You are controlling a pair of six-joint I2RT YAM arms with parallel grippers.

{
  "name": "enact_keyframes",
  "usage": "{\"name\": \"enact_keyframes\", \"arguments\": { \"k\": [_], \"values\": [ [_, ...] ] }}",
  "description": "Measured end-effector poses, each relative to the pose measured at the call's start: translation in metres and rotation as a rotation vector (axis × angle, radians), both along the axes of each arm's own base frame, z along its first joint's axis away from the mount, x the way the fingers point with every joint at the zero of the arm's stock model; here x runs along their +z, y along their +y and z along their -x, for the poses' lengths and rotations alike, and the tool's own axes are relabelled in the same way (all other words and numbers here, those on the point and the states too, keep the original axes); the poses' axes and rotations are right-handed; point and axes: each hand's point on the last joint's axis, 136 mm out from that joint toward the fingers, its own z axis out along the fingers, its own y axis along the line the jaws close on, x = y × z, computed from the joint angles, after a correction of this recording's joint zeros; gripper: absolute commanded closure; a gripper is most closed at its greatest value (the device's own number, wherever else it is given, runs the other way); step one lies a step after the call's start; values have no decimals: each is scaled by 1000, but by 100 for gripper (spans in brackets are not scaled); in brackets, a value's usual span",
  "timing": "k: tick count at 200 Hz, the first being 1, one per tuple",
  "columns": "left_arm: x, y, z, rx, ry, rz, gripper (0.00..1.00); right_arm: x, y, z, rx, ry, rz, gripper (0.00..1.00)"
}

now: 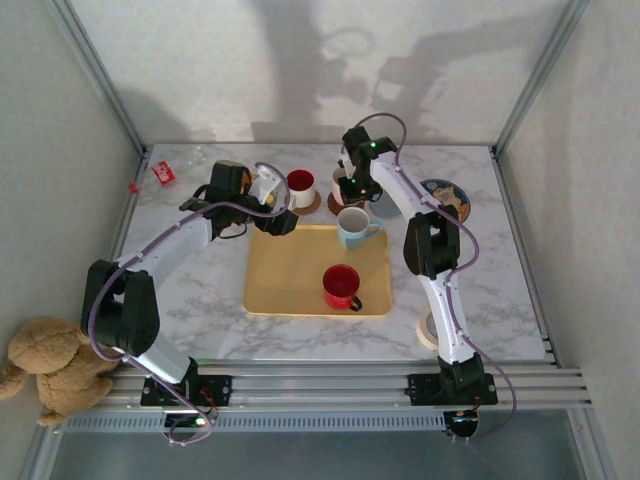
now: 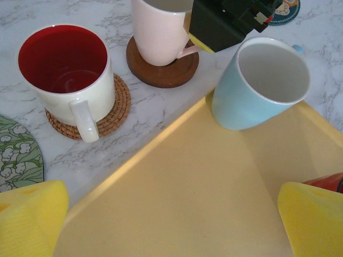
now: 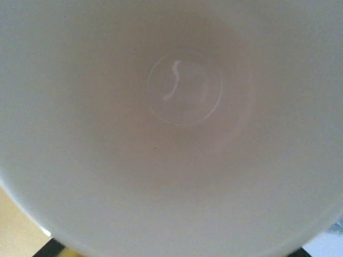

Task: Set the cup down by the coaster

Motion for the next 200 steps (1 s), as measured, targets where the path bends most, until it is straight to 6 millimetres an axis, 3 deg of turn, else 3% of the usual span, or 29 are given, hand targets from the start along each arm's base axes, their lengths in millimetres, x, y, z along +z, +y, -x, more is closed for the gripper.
{"name": "enact_keyframes", "arguments": {
  "k": [54,78,139,172,200],
  "values": [
    [2,0,-2,3,-9,5,0,-4,0,2,-3,11,2,70],
    [2,0,-2,5,-10,4,0,-5,-1,3,-8,16,1,58],
    [1,1,-3,14,-11,-1,0,-13,-2,4,-22,26,2,42],
    [2,3,-4,25,-16,-9,0,-5,-2,6,-20,14,-2,35],
    [3,3,-5,27,-20,-10,0,16,-2,5,-20,-24,-18,29]
  ]
}}
